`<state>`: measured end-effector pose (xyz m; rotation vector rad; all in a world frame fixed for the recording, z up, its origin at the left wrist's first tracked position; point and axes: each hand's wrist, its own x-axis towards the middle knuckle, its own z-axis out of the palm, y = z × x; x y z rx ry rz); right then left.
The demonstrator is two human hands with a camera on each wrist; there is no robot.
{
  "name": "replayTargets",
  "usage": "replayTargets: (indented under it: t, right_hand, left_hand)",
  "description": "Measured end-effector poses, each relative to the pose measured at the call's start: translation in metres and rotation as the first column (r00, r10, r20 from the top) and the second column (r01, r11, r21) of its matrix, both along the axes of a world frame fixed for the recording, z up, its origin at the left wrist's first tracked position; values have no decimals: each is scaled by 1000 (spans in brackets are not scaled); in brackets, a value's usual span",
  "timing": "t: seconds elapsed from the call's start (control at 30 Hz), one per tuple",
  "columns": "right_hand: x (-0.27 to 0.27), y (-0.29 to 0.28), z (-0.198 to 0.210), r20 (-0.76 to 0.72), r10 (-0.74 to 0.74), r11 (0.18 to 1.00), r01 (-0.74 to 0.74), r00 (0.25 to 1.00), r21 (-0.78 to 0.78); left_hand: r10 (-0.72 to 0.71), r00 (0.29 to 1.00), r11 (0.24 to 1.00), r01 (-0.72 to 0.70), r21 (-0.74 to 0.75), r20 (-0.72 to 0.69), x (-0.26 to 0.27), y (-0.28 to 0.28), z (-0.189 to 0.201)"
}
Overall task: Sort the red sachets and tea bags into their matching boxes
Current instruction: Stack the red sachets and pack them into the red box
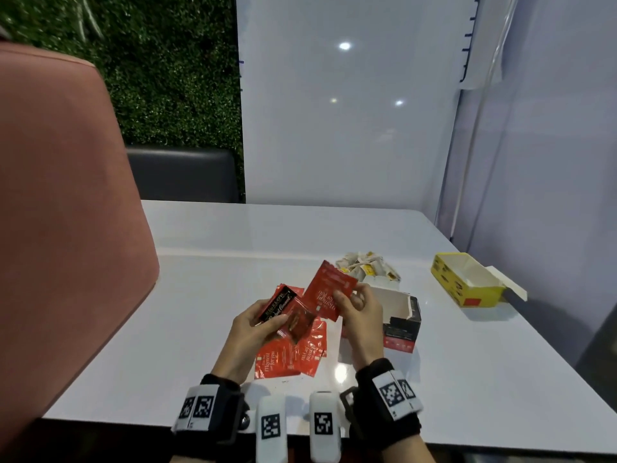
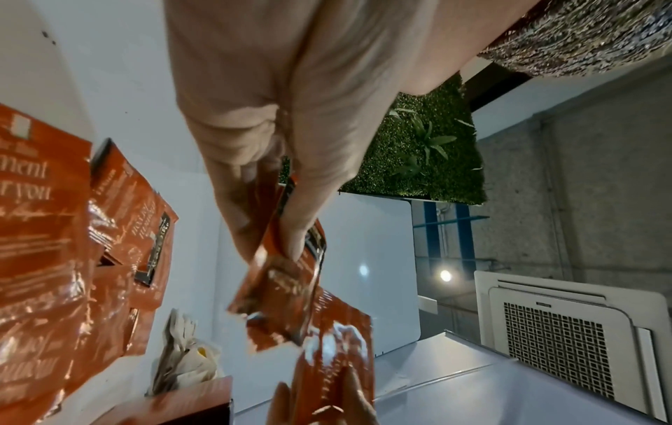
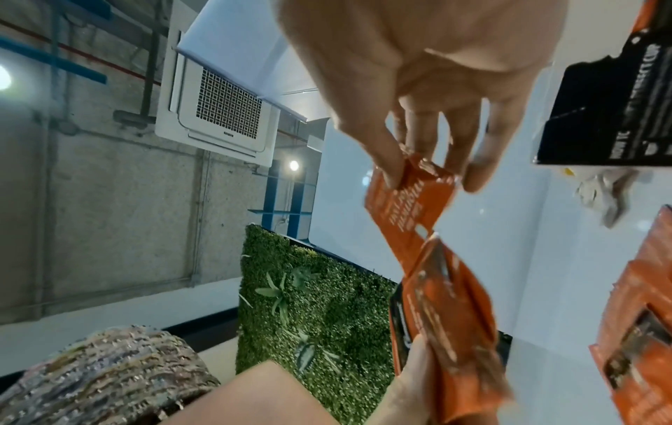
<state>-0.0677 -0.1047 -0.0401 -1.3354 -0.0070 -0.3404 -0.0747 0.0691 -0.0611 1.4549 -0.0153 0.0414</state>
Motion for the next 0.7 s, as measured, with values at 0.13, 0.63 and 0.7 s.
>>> replayTargets:
  t: [0.13, 0.63, 0.7]
  right_hand:
    - [-13, -11, 20, 224, 38, 999, -42, 974, 13]
    - [-22, -25, 29, 74, 278, 922, -245, 958, -299]
    - [-21, -22, 31, 68, 266, 902, -223, 962, -370]
  left_hand:
    - [22, 998, 998, -26, 62, 62, -5, 6, 5]
    - [62, 963, 948, -139, 285, 264, -14, 3, 40]
    - [72, 965, 948, -144, 283, 250, -13, 4, 41]
